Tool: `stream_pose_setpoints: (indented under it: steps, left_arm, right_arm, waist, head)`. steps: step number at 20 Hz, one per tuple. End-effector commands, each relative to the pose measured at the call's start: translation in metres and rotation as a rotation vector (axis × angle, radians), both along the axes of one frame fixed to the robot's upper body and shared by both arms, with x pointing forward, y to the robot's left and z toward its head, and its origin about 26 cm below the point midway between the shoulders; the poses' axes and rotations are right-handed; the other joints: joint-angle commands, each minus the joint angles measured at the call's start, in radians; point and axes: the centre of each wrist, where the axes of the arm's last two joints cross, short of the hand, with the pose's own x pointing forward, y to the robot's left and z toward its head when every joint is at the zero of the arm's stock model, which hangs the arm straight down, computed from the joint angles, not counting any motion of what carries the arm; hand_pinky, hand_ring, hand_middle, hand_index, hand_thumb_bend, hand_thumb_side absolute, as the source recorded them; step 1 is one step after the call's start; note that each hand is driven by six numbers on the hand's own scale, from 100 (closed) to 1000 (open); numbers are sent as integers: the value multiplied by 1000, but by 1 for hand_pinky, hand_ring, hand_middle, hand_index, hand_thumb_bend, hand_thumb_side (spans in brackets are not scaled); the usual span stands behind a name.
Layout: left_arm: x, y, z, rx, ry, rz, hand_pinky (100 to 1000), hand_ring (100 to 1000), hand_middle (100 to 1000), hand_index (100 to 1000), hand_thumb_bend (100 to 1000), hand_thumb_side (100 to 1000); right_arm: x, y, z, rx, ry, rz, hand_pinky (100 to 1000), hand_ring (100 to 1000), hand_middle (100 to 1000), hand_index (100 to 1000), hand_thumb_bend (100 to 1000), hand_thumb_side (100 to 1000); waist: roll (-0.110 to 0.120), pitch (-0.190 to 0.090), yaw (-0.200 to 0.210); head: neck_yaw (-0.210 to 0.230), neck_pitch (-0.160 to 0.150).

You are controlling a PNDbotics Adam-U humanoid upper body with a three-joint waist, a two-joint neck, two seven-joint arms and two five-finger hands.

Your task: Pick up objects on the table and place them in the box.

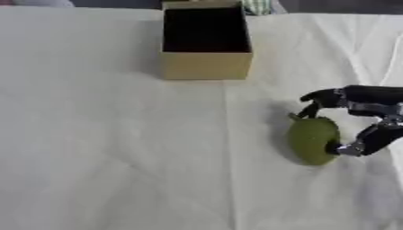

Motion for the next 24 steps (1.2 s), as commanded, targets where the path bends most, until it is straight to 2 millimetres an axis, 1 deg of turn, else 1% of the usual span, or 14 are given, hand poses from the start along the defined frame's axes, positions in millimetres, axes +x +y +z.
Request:
stream_pose_setpoints:
  steps: [1, 2, 4, 5, 7, 8, 10, 11, 14, 15, 17, 19, 21, 24]
  left_arm:
    - [-3, 2, 7, 15, -19, 5, 495, 546, 598, 700, 139, 434]
    - [-3, 2, 7, 15, -18, 5, 495, 546, 598, 699, 138, 434]
    - [-3, 3, 7, 15, -19, 6, 495, 546, 599, 699, 138, 433]
    - [-3, 3, 7, 14, -20, 6, 496, 547, 599, 699, 138, 433]
    - [-3, 3, 7, 14, -21, 7, 496, 546, 599, 699, 137, 434]
    - [-3, 3, 7, 13, -21, 7, 496, 546, 599, 699, 137, 434]
    - [-4, 3, 7, 13, -20, 7, 495, 546, 599, 699, 137, 434]
    - [-4, 3, 7, 13, -20, 8, 495, 545, 598, 698, 137, 434]
    - [-4, 4, 6, 12, -19, 9, 495, 545, 598, 698, 136, 434]
    - [-4, 4, 6, 12, -19, 9, 495, 544, 598, 698, 136, 435]
    - [-4, 4, 6, 12, -17, 9, 494, 544, 598, 697, 135, 435]
    - [-4, 4, 5, 11, -16, 9, 494, 544, 598, 697, 133, 437]
    - [-4, 4, 5, 11, -15, 9, 494, 544, 598, 697, 132, 438]
    - [-4, 5, 5, 11, -14, 9, 495, 544, 598, 697, 131, 438]
  right_arm:
    - [-1, -3, 5, -16, -9, 34, 1000, 1000, 507, 731, 260, 100]
    - [-1, -4, 5, -9, -6, 34, 1000, 1000, 479, 707, 293, 100]
    - [-1, -5, 6, 15, -13, 26, 1000, 1000, 427, 660, 314, 100]
    - [-1, -6, 7, 28, -22, 20, 1000, 1000, 413, 650, 306, 100]
    - [-1, -6, 7, 58, -43, 9, 980, 1000, 397, 637, 269, 111]
    - [-1, -6, 7, 67, -50, 3, 960, 1000, 387, 626, 211, 147]
    - [-1, -7, 5, 80, -57, -17, 941, 1000, 366, 605, 145, 167]
    - [-1, -8, 4, 89, -58, -27, 927, 1000, 334, 575, 100, 179]
    - [0, -7, 3, 119, -68, -47, 898, 1000, 277, 517, 100, 212]
    - [0, -7, 3, 128, -72, -48, 892, 1000, 274, 514, 100, 213]
    - [0, -7, 1, 140, -63, -61, 872, 1000, 312, 543, 100, 179]
    - [1, -8, -1, 145, -42, -72, 856, 1000, 326, 550, 100, 177]
    - [1, -8, -2, 155, -20, -82, 842, 1000, 307, 534, 100, 191]
    - [0, -7, 0, 166, 5, -86, 837, 999, 278, 512, 100, 187]
  waist:
    - [2, -16, 0]
    - [2, -15, 0]
    - [3, -15, 0]
    - [4, -15, 0]
    - [4, -15, 0]
    - [4, -15, 0]
    - [4, -15, -1]
    - [4, -15, -1]
    - [4, -14, -1]
    - [4, -14, -1]
    - [4, -14, -1]
    - [5, -14, -1]
    - [5, -14, -2]
    - [6, -15, -3]
  head:
    - [4, -11]
    - [5, -10]
    - [6, -9]
    - [6, -8]
    - [7, -7]
    - [7, -7]
    - [6, -7]
    - [7, -7]
    - [7, -5]
    - [7, -5]
    - [7, -4]
    - [8, -3]
    - [8, -2]
    - [8, -3]
